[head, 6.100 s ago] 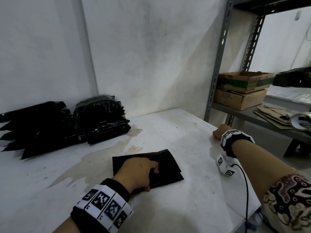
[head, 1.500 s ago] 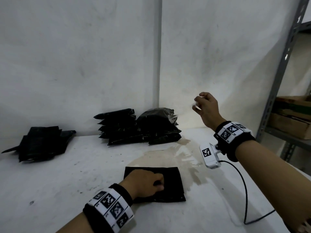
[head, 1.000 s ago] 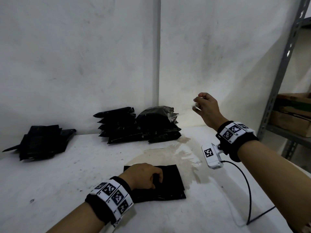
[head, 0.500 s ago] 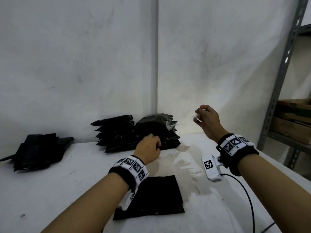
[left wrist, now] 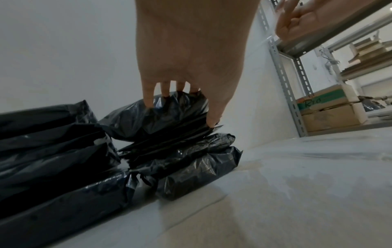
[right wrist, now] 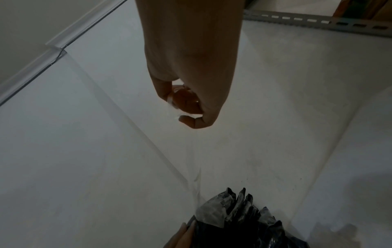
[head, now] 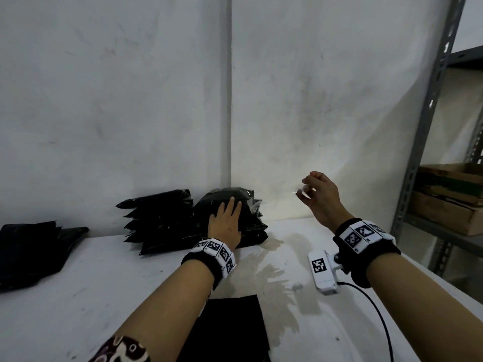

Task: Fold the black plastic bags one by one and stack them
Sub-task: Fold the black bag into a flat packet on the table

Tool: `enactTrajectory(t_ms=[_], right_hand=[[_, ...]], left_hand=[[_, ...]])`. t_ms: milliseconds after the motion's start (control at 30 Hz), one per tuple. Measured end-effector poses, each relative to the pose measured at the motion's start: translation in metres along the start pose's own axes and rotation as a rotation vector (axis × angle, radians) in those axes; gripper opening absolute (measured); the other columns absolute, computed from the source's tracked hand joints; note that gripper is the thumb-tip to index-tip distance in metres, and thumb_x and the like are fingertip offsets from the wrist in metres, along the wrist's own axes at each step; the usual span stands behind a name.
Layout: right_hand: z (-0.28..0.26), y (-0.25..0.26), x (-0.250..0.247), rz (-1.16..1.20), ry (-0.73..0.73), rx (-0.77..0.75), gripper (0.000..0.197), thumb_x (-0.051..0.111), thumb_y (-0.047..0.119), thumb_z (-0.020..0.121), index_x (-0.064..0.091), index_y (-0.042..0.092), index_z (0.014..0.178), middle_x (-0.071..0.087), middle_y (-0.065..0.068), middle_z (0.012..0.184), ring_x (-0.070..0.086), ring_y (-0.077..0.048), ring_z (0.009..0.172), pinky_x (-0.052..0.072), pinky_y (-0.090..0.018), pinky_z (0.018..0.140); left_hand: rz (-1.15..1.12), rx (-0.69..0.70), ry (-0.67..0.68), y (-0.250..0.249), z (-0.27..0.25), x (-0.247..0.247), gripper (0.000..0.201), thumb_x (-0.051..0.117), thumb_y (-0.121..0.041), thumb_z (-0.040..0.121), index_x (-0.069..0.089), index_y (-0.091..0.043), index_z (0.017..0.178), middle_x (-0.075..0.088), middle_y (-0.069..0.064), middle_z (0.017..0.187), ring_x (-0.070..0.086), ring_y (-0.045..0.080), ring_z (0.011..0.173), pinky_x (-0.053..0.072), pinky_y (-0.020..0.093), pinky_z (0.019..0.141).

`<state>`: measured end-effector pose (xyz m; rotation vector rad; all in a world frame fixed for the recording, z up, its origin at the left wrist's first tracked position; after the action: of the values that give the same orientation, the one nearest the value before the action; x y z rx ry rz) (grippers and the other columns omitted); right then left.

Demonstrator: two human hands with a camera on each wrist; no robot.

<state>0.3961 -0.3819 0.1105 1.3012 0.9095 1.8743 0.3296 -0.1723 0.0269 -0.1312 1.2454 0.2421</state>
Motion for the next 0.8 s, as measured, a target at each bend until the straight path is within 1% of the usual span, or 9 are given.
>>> enactTrajectory(t_ms=[67,167,267,367,500,567,633,700,800], right_hand=[[0.005,0.001,-0.003,0.003,-0.003,-0.01,0.025,0.049,-0.009,0.089,0.048,0.015,0.082,0.047,-0.002,0.068,0.041,-0.011,0.055,0.051,-0.029,0.069],[0.011,0.004,-0.009,0.02,-0.054,-0.064,0.025,0.049,-0.009,0.089,0.048,0.015,0.083,0.045,-0.002,0.067,0.041,-0.01,0.053,0.051,-0.028,0.068],[0.018,0.006,-0.02,0.008,-0.067,-0.111,0.024,0.049,-0.008,0.089,0.048,0.016,0.086,0.044,-0.003,0.069,0.042,-0.011,0.055,0.052,-0.028,0.069],[0.021,0.004,-0.026,-0.03,-0.049,-0.134,0.024,0.05,-0.008,0.09,0.049,0.016,0.088,0.044,-0.003,0.07,0.044,-0.011,0.056,0.056,-0.029,0.071],[0.026,0.013,-0.031,0.046,-0.15,-0.192,0.025,0.051,-0.007,0.09,0.049,0.018,0.086,0.045,-0.001,0.068,0.044,-0.007,0.053,0.051,-0.023,0.066],[0.028,0.018,-0.033,0.058,-0.13,-0.173,0.026,0.05,-0.007,0.09,0.049,0.018,0.086,0.047,-0.001,0.066,0.045,-0.007,0.05,0.051,-0.023,0.064],[0.025,0.02,-0.032,0.0,-0.055,-0.134,0.027,0.049,-0.008,0.091,0.049,0.018,0.086,0.048,0.0,0.066,0.046,-0.006,0.049,0.052,-0.024,0.064],[0.021,0.017,-0.032,-0.057,0.008,-0.096,0.026,0.048,-0.007,0.092,0.05,0.019,0.087,0.048,-0.001,0.069,0.047,-0.006,0.05,0.052,-0.026,0.069],[0.017,0.014,-0.031,-0.063,0.059,-0.056,0.025,0.048,-0.006,0.092,0.05,0.018,0.088,0.048,-0.001,0.072,0.046,-0.006,0.052,0.052,-0.029,0.073]], left_hand=[[0.04,0.005,0.004,-0.003,0.002,0.001,0.079,0.052,-0.035,0.095,0.001,-0.02,0.154,-0.006,0.002,0.161,0.008,0.027,0.146,0.032,0.043,0.11],[0.078,0.02,0.046,-0.008,0.005,0.004,0.079,0.052,-0.034,0.094,0.002,-0.021,0.154,-0.004,0.003,0.161,0.009,0.028,0.145,0.033,0.043,0.108],[0.077,-0.009,0.074,-0.006,0.007,0.008,0.081,0.053,-0.032,0.093,0.0,-0.021,0.154,-0.008,0.003,0.16,0.006,0.026,0.146,0.03,0.045,0.111],[0.101,-0.005,0.108,-0.004,0.01,0.008,0.082,0.053,-0.033,0.094,-0.002,-0.021,0.154,-0.01,0.004,0.16,0.006,0.027,0.146,0.028,0.044,0.112],[0.111,-0.038,0.186,-0.008,0.015,0.003,0.082,0.051,-0.036,0.095,-0.004,-0.02,0.154,-0.01,0.005,0.16,0.004,0.029,0.146,0.025,0.043,0.113],[0.037,-0.046,0.196,-0.009,0.018,0.002,0.086,0.054,-0.036,0.094,-0.006,-0.019,0.153,-0.012,0.006,0.16,0.002,0.03,0.146,0.023,0.043,0.113],[-0.076,-0.043,0.171,-0.012,0.019,0.002,0.091,0.056,-0.034,0.093,-0.012,-0.019,0.152,-0.015,0.005,0.16,-0.001,0.032,0.146,0.021,0.045,0.115],[-0.138,-0.032,0.111,-0.016,0.019,0.001,0.093,0.055,-0.032,0.093,-0.016,-0.021,0.151,-0.015,0.005,0.16,0.003,0.034,0.146,0.023,0.048,0.114],[-0.138,0.004,0.024,-0.021,0.017,-0.004,0.089,0.054,-0.029,0.093,-0.011,-0.019,0.153,-0.01,0.006,0.16,0.012,0.032,0.144,0.03,0.047,0.11]])
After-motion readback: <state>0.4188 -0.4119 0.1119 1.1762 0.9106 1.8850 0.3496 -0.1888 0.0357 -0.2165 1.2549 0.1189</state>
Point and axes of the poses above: each hand's wrist, its own z-axis towards the middle knuckle, its own x-axis out of the palm, y = z × x, the point moved 1 cm from there along z, towards the middle knuckle
